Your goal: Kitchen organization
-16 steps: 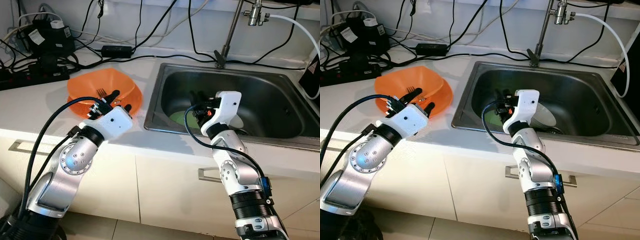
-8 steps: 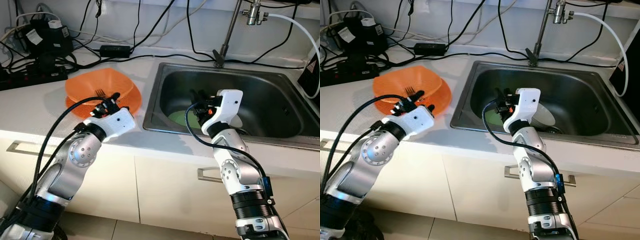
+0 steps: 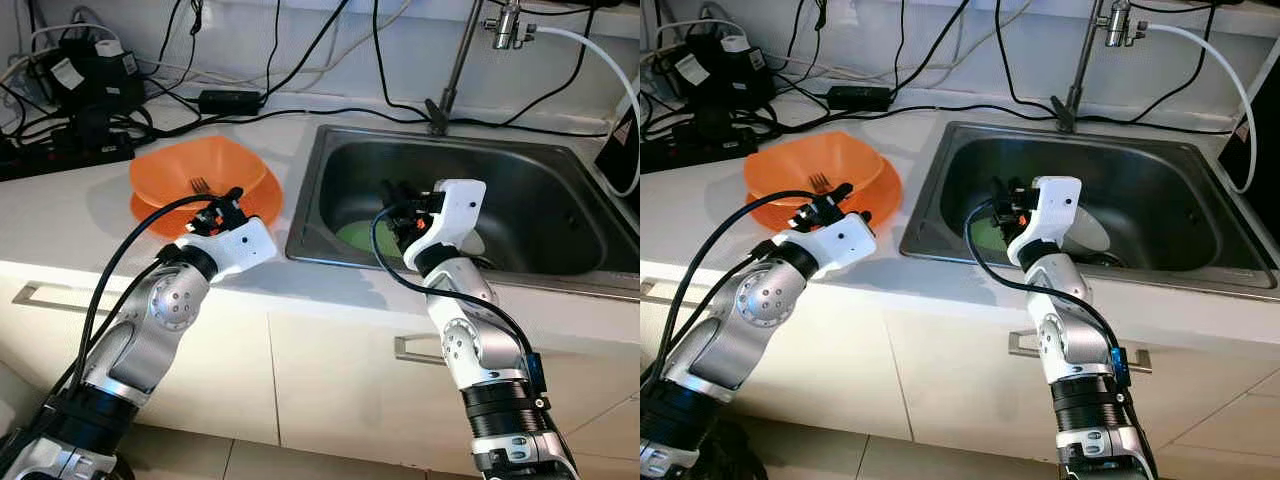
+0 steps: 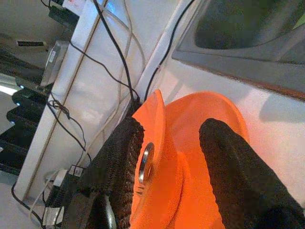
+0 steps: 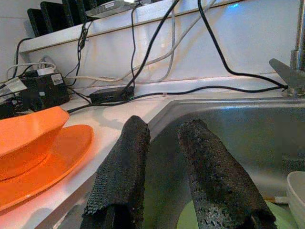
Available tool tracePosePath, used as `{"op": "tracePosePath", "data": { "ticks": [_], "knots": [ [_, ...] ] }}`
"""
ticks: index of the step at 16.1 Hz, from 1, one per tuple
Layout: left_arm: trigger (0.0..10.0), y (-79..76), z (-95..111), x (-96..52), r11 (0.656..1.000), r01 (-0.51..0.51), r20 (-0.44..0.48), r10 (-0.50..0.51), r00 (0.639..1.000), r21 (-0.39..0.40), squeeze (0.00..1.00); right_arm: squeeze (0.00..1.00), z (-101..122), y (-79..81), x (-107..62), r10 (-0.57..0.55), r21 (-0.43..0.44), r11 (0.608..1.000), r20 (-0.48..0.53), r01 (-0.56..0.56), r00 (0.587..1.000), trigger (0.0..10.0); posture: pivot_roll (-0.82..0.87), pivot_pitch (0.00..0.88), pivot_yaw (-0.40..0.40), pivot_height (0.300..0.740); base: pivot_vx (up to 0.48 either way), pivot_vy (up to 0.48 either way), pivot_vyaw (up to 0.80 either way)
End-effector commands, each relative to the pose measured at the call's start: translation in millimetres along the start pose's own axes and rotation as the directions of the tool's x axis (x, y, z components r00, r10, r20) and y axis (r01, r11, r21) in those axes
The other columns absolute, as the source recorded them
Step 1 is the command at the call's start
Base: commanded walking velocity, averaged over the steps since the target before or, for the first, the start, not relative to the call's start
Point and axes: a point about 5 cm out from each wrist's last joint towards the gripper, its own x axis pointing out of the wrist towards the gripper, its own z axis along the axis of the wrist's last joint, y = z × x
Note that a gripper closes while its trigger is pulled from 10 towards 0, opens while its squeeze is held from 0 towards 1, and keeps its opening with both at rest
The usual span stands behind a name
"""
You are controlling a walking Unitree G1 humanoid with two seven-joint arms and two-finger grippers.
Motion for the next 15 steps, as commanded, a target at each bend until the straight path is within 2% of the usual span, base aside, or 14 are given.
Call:
{"op": "tracePosePath", "data": {
  "ticks": [1, 7, 11, 12, 13, 15],
  "knots": [
    [10.0, 0.2, 2.1, 3.6, 1.000, 0.000, 0.000, 0.000, 1.000, 0.012, 0.00, 0.00, 9.1, -1.8, 1.1, -0.009, -0.010, 1.000, 0.028, 0.009, 1.000, 10.0, 0.07, 0.040, -0.011, 0.740, 0.000, 0.000, 0.00],
    [10.0, 4.0, -4.7, 5.2, 0.998, -0.038, -0.063, 0.041, 0.997, 0.042, 0.00, 0.00, 9.6, -2.3, 0.8, -0.013, -0.009, 1.000, 0.027, 0.013, 1.000, 10.0, 0.07, 0.042, -0.013, 0.740, 0.000, 0.000, 0.00],
    [10.0, 6.1, -5.7, 5.5, 0.997, -0.054, -0.071, 0.058, 0.996, 0.046, 0.00, 0.00, 9.8, -2.3, 0.9, -0.014, -0.010, 1.000, 0.027, 0.014, 1.000, 10.0, 0.07, 0.042, -0.015, 0.740, 0.000, 0.000, 0.00],
    [9.4, 6.5, -5.2, 5.7, 0.997, -0.058, -0.073, 0.062, 0.995, 0.045, 0.00, 0.00, 10.1, -2.5, 1.0, -0.015, -0.009, 1.000, 0.028, 0.015, 0.999, 10.0, 0.07, 0.042, -0.015, 0.740, 0.000, 0.000, 0.00],
    [0.0, 6.9, -5.2, 5.6, 0.997, -0.064, -0.077, 0.067, 0.995, 0.044, 0.00, 0.00, 10.2, -2.4, 1.0, -0.015, -0.009, 1.000, 0.028, 0.016, 0.999, 10.0, 0.07, 0.042, -0.015, 0.740, 0.000, 0.000, 0.00],
    [0.0, 7.0, -4.9, 6.0, 0.997, -0.065, -0.078, 0.068, 0.995, 0.044, 0.00, 0.00, 10.2, -2.7, 1.0, -0.016, -0.008, 1.000, 0.028, 0.016, 0.999, 10.0, 0.07, 0.041, -0.015, 0.740, 0.000, 0.000, 0.00]
  ]
}}
